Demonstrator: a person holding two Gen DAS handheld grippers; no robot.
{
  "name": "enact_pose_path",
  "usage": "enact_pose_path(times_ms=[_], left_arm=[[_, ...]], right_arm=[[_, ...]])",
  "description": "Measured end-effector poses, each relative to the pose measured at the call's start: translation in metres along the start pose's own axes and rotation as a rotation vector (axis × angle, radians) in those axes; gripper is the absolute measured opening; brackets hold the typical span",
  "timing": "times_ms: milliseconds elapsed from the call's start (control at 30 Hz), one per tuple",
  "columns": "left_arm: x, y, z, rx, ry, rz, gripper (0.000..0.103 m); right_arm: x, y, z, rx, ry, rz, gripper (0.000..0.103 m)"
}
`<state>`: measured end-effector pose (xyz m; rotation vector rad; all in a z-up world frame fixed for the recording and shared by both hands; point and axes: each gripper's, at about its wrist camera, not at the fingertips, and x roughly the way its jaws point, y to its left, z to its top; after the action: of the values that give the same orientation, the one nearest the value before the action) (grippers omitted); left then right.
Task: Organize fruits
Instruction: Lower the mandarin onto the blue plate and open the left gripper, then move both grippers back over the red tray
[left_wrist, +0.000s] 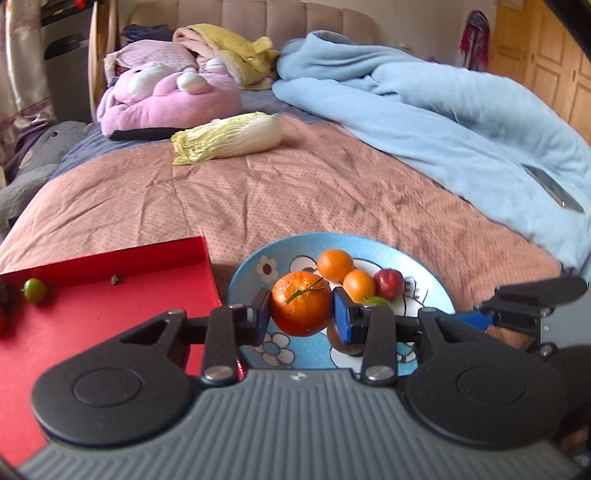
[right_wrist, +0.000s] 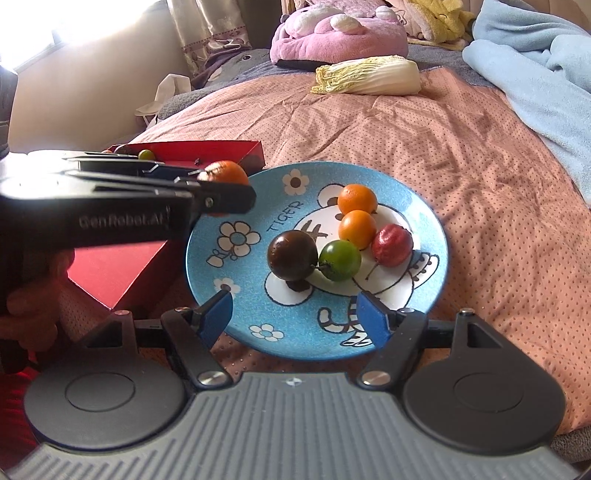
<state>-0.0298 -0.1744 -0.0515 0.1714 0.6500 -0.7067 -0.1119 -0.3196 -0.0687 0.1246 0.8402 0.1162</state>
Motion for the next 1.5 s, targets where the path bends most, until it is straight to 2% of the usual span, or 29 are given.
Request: enact_pose_path(times_ms=[267,500,867,967,1067,1300,1500], left_arm=[[0.01,-0.002,-0.001,0.007,0.023,-0.02,0.039],[0.017,-0.013,-0.003,0.052,0.033,-0.049,0.04],[0.013,-0.016,-0.001,0.051,0.014,-0.069,0.041],[0.009,-0.015,-0.001,0.037,-0.009,-0.075,0.054],[0.008,-0.015,0.0,0.034,-0.012,-0.088,0.054],[0.0,-0.014,-0.001,0.043,-0.02,-0.077,0.054],[-0.012,-0.004,-0.002,0.028,-0.024,-0.017,0.054]], right_arm=[[0.001,0.006,0.003,-0.013,0.001,0.012,0.079],[0.0,0.004,0.001,-0.004,0.002,0.01,0.082],[0.001,0.004,0.001,-0.004,0.004,0.008,0.084],[0.001,0.004,0.001,0.001,0.003,0.007,0.084],[0.001,0.005,0.0,0.001,0.006,0.004,0.084],[-0.001,0.006,0.003,-0.001,0.006,-0.002,0.084],[-0.002,0.011,0.012,-0.001,-0.006,-0.002,0.084]])
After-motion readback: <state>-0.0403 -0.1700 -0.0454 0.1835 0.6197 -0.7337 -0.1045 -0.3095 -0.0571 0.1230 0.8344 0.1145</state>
